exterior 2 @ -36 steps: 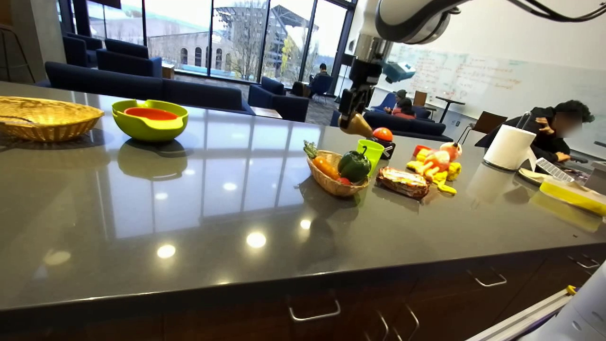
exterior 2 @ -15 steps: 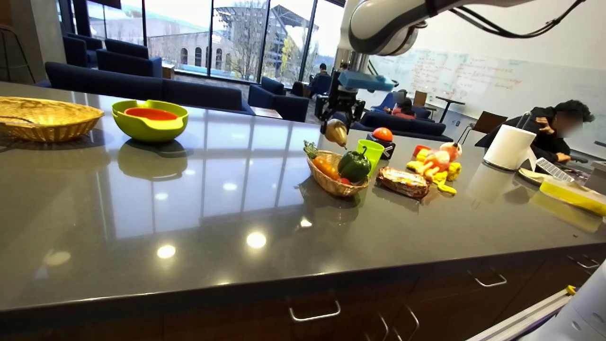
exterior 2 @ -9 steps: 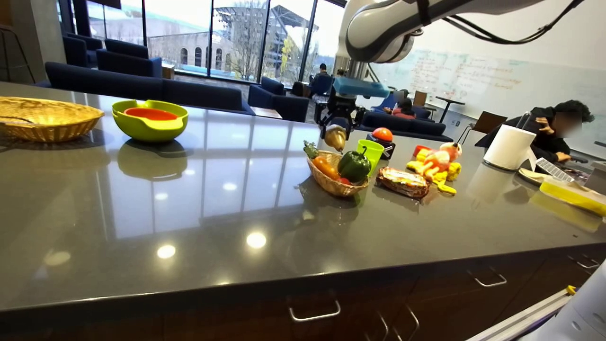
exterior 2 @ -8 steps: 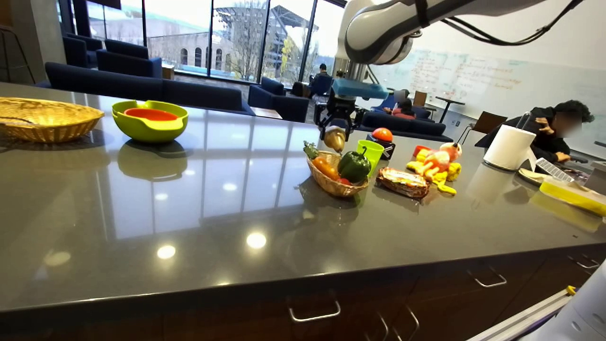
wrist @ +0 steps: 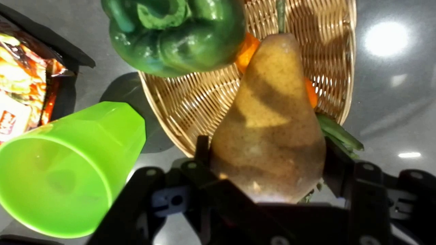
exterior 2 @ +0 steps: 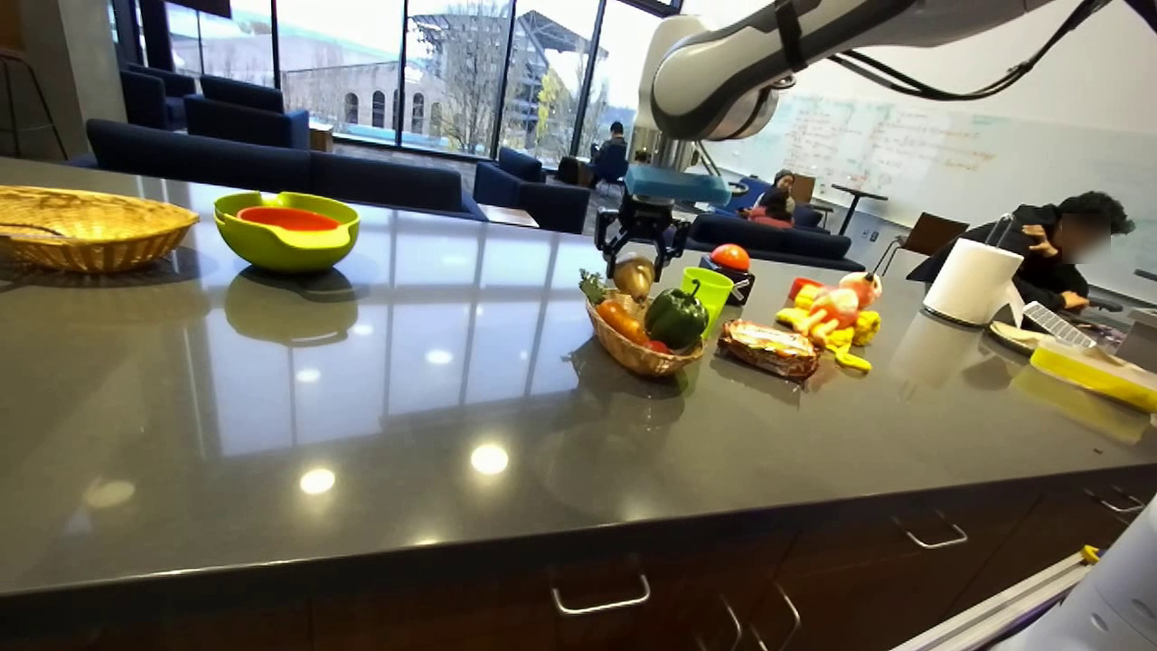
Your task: Put the pear inside the bowl
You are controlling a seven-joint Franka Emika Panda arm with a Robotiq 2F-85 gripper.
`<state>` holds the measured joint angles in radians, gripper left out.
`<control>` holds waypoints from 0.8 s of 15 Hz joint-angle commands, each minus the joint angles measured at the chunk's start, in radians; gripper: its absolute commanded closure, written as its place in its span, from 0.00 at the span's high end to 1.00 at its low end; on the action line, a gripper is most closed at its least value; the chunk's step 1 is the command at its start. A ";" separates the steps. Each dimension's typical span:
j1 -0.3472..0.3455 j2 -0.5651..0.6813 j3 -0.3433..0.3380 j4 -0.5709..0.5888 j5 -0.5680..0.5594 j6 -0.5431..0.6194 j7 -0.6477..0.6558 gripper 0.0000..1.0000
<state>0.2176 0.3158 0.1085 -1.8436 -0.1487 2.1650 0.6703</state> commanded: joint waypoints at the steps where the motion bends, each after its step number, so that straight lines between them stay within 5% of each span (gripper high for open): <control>1: 0.016 0.010 -0.023 0.011 -0.003 0.008 0.023 0.53; 12: 0.016 0.022 -0.033 -0.010 0.007 0.017 0.022 0.53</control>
<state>0.2180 0.3441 0.0889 -1.8452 -0.1479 2.1748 0.6785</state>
